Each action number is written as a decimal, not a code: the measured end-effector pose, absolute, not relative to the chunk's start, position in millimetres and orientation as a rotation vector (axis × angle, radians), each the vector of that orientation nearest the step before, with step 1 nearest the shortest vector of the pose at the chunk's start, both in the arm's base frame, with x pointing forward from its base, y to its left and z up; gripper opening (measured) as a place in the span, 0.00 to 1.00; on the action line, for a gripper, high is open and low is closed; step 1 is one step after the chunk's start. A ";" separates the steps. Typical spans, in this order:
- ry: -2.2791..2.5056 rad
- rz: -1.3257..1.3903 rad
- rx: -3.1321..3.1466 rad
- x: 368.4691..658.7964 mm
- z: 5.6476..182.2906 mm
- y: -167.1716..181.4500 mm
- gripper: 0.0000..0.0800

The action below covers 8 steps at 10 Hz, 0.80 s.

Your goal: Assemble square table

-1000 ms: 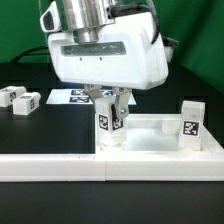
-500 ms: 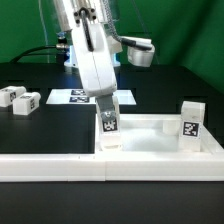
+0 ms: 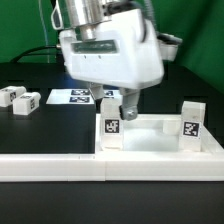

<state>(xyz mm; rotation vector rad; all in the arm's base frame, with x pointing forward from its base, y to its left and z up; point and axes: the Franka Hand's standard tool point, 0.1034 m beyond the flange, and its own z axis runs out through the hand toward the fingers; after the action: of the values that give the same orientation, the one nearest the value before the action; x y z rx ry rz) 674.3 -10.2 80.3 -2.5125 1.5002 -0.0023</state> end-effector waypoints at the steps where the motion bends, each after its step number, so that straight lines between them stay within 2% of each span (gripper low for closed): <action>1: 1.480 -0.012 -2.526 673.8 79.3 -12.5 0.80; 4: 1.144 -0.049 -2.709 673.3 78.9 -14.1 0.81; 6: 0.471 -0.048 -2.994 673.6 76.4 -15.8 0.81; 8: 0.439 -0.032 -2.997 674.2 74.2 -14.8 0.81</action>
Offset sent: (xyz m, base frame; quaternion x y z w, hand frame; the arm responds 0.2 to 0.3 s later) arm 0.0000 0.0000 0.0000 0.0000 0.0000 -0.1938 0.9810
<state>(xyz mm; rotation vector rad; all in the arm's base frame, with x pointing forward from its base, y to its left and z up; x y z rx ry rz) 674.2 -14.8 74.2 -2.9971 0.4392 -0.0322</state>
